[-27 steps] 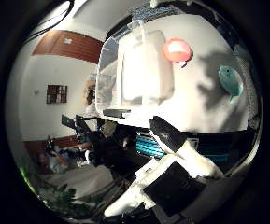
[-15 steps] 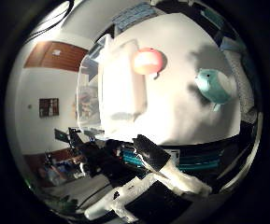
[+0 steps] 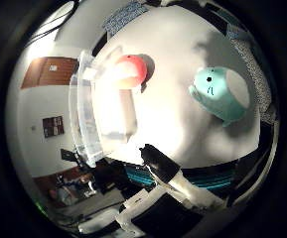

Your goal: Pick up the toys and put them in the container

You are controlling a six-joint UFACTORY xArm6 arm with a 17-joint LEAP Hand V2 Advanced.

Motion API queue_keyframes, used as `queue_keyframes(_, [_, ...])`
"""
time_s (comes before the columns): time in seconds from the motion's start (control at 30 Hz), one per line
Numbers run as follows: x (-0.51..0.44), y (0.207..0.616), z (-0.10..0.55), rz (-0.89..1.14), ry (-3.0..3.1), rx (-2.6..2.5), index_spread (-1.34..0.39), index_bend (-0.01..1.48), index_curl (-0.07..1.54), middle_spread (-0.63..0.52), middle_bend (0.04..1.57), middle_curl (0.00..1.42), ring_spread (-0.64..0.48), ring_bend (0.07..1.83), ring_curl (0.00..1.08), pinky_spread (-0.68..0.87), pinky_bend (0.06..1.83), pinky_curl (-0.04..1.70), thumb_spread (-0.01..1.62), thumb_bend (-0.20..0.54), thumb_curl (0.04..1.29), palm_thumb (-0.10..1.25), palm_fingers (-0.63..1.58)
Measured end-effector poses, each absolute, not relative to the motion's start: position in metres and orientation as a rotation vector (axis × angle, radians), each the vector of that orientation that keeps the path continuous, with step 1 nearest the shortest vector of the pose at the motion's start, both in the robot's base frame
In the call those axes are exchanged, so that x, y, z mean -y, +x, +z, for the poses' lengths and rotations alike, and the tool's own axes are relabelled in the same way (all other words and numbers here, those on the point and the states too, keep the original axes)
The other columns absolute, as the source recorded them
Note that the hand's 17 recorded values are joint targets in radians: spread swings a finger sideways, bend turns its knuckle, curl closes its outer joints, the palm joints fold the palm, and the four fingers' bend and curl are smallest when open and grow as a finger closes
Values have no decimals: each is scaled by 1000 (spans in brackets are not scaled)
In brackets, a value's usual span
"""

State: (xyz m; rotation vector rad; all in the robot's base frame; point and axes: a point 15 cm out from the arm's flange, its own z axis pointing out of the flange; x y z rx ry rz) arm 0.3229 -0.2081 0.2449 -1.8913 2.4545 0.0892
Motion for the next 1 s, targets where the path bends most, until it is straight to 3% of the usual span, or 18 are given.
queue_keyframes(0.6, [240,338,138,247,-1854,-2521,-374,165,281,30,196,312,206,297,255,431,441,286,1068,-21,310,580,124])
queue_keyframes(0.8, [250,331,133,255,-1873,-2543,-383,177,283,-61,264,333,150,367,258,409,375,261,1062,-16,325,638,342])
queue_keyframes(0.87, [253,328,135,254,-1875,-2547,-417,201,297,-143,321,345,14,513,280,313,335,233,1064,-14,336,673,623])
queue_keyframes(0.9, [253,328,137,250,-1873,-2547,-429,197,303,-194,381,364,-82,599,297,194,341,218,1066,-15,342,687,808])
queue_keyframes(0.97, [253,327,139,250,-1876,-2548,-446,197,329,-271,532,434,-240,762,373,-183,537,264,1065,-12,354,719,1231])
queue_keyframes(1.0, [253,325,139,254,-1885,-2550,-446,224,355,-285,589,462,-272,806,399,-294,603,288,1065,-15,358,727,1263])
